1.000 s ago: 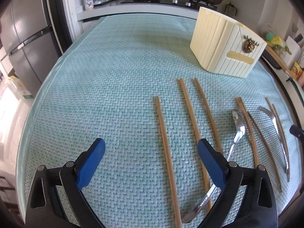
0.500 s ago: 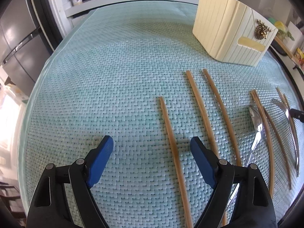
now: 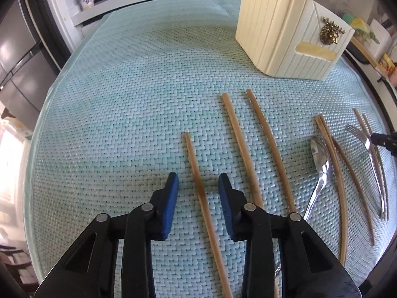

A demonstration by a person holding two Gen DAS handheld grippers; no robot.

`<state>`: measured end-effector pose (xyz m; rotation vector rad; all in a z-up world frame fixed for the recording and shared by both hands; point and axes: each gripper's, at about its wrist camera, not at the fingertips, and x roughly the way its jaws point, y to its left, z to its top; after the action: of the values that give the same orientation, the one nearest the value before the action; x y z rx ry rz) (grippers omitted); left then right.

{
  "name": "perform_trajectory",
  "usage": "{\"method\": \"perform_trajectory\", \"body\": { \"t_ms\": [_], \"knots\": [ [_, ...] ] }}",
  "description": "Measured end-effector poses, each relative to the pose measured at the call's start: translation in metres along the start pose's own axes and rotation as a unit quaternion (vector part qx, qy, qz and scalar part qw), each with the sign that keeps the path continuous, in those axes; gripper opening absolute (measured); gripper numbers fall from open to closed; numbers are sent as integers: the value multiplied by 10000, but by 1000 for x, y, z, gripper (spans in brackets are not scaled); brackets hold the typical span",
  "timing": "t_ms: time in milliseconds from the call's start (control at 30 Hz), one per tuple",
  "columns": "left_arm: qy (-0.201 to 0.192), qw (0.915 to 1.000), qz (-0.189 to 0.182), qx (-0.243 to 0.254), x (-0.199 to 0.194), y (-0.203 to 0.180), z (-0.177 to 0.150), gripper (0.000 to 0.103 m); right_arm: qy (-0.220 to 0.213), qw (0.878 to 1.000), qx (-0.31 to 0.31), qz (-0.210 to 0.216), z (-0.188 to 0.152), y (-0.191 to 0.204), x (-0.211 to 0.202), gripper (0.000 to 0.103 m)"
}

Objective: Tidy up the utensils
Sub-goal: 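Close the left tool on a wooden chopstick while the right tool grasps another chopstick, then lift both chopsticks over the white holder and open both tools to drop them in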

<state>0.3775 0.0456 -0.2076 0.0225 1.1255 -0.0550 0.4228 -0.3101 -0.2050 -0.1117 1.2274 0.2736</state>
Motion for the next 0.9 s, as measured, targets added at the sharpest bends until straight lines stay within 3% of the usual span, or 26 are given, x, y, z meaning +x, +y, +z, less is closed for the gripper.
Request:
{"method": "perform_trajectory", "body": {
  "t_ms": [67,300,400,700,900],
  "knots": [
    [-12,10000,-58,18,-1,-5,0,8,-32,10000,-42,-58,3,10,5,8],
    [-136,9992,-372,-112,10,10,19,4,-140,9999,28,-53,33,33,25,7],
    [-283,9976,-537,-341,0,20,21,3,-420,9989,204,70,36,31,15,7],
    [-1256,9876,-818,-468,-86,39,19,3,-1786,9835,141,231,29,51,-79,7],
    [-1918,9758,-982,-379,-150,42,13,3,-2592,9654,-153,256,0,57,-146,7]
  ]
}}
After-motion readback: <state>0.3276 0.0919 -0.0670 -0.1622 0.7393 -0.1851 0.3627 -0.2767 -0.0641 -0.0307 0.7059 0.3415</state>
